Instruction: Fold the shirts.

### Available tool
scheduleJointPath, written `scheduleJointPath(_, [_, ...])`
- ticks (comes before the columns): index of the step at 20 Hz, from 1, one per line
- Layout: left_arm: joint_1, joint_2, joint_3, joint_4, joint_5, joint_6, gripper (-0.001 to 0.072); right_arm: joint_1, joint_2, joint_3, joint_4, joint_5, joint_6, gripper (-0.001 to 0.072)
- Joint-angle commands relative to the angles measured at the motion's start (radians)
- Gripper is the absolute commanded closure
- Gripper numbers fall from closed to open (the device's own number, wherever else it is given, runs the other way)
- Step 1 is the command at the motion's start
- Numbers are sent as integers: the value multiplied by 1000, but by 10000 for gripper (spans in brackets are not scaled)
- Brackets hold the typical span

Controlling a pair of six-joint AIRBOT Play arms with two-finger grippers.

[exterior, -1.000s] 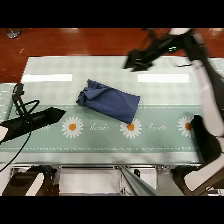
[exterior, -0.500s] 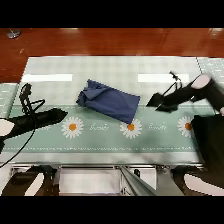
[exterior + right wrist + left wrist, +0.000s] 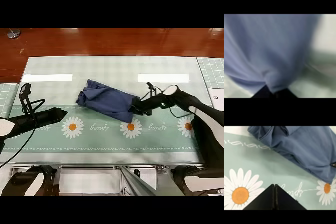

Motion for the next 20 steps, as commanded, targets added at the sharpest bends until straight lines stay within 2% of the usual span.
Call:
scheduleJointPath(1, [0, -1, 0, 0, 6, 0, 680, 35, -67, 175, 84, 95, -74, 694])
scheduleJointPath(3, [0, -1, 0, 0, 6, 0, 680, 10, -52, 337, 17, 177, -39, 694])
scheduleJointPath(8, [0, -1, 0, 0, 6, 1, 679, -87, -9, 802, -280, 410, 177, 694])
scheduleJointPath(11, [0, -1, 0, 0, -4, 1, 679, -159, -5, 1017, -383, 595, 239, 694])
scheduleJointPath(15, [0, -1, 0, 0, -43, 16, 679, -340, 108, 1078, -385, 692, 302, 694])
scheduleJointPath(17, [0, -1, 0, 0, -53, 27, 679, -447, 172, 1078, -450, 794, 322, 694])
scheduleJointPath(19, [0, -1, 0, -5, -8, 34, 679, -539, 228, 1069, -566, 920, 321, 694])
scheduleJointPath(20, [0, -1, 0, -25, 43, 34, 680, -576, 278, 1025, -578, 918, 304, 694])
